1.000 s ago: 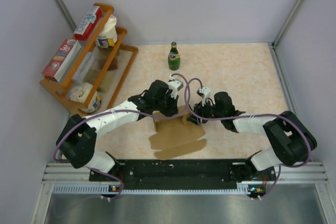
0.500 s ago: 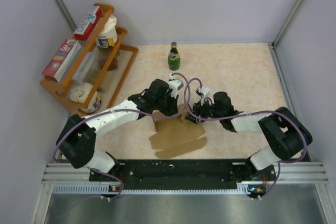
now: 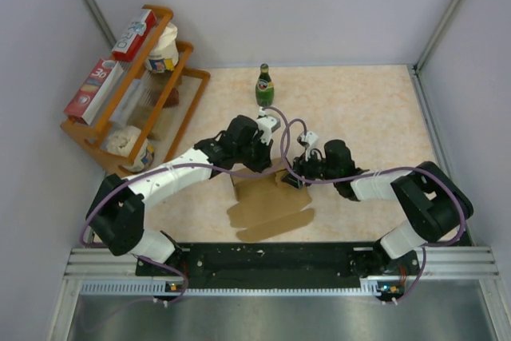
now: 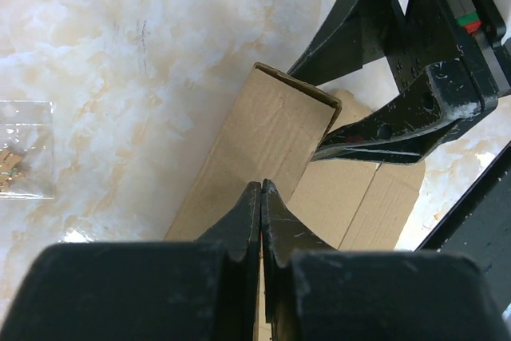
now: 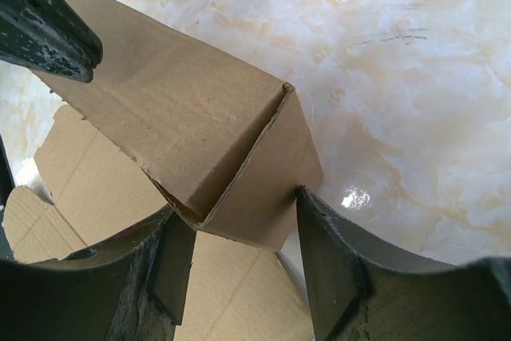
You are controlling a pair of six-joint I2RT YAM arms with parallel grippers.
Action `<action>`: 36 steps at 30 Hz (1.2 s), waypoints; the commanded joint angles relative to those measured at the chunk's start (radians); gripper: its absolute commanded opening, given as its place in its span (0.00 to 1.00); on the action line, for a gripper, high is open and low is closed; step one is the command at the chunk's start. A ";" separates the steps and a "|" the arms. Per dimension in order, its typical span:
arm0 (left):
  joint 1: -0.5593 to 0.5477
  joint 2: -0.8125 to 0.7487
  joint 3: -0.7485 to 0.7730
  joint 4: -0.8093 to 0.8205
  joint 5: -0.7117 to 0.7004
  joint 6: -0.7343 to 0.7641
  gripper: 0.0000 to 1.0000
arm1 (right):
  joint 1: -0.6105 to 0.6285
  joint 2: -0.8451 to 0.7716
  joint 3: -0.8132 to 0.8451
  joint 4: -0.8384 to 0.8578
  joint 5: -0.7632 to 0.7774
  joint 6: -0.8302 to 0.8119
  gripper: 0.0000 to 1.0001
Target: Fold the paper box
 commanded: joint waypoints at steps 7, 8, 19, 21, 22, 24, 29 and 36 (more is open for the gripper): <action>0.050 -0.020 0.030 -0.011 -0.074 0.046 0.00 | 0.013 0.007 0.025 0.034 -0.017 -0.018 0.52; 0.064 -0.025 0.022 -0.008 -0.068 0.051 0.00 | 0.013 0.007 0.028 0.034 -0.019 -0.016 0.52; 0.163 0.006 0.013 0.015 0.016 0.072 0.00 | 0.013 0.011 0.051 0.028 -0.017 -0.019 0.51; 0.163 0.021 0.013 0.021 0.051 0.066 0.00 | 0.015 0.014 0.051 0.037 -0.014 -0.016 0.51; 0.163 0.029 0.013 0.021 0.065 0.064 0.00 | 0.015 0.014 0.049 0.042 -0.011 -0.018 0.51; 0.160 0.038 0.007 0.027 0.090 0.058 0.00 | 0.018 0.022 0.049 0.051 -0.006 -0.015 0.51; 0.156 0.037 -0.015 0.037 0.102 0.054 0.00 | 0.024 0.045 0.046 0.101 0.004 0.001 0.50; 0.150 0.037 -0.035 0.047 0.108 0.043 0.00 | 0.035 0.085 0.055 0.150 0.013 0.016 0.48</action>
